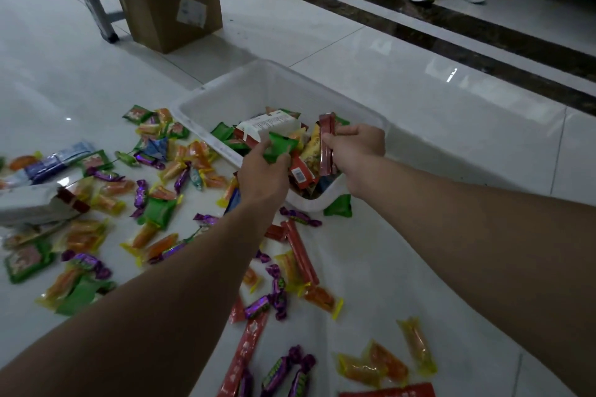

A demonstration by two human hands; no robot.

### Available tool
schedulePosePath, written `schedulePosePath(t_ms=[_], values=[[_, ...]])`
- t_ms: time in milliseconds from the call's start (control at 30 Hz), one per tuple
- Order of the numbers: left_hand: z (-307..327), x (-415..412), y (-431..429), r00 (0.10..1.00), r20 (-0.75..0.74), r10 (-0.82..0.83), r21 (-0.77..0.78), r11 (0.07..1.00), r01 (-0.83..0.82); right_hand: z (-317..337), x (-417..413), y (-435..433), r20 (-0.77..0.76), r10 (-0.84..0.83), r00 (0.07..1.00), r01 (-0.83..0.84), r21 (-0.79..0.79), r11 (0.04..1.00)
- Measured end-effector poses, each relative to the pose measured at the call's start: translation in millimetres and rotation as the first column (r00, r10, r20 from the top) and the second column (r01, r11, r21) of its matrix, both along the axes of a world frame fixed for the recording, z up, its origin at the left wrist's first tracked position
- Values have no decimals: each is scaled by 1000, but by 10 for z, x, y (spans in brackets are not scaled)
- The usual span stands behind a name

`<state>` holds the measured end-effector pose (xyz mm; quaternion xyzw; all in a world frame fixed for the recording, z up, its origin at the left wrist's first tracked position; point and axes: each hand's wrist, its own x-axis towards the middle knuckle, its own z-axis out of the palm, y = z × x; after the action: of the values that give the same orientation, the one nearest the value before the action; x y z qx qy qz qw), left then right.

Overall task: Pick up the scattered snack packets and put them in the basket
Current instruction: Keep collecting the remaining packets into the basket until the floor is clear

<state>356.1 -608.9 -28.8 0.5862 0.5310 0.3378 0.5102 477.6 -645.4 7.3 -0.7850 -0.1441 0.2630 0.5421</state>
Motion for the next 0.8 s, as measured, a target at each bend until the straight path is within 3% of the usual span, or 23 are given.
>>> schedulePosePath(t_ms=[200, 367, 600, 800], values=[[107, -122, -2, 983, -40, -182, 30, 983, 183, -71, -60, -211, 224, 165, 960, -135, -144, 980], [264, -329, -149, 968, -173, -180, 58, 979, 193, 31, -191, -479, 330, 335, 882, -274, -219, 936], [949, -684, -263, 970, -188, -153, 150, 972, 183, 627, -523, -627, 355, 414, 838, -383, -159, 910], [2101, -1337, -430, 989, -137, -56, 118, 990, 73, 1856, -916, -802, 217, 398, 891, -398, -48, 916]])
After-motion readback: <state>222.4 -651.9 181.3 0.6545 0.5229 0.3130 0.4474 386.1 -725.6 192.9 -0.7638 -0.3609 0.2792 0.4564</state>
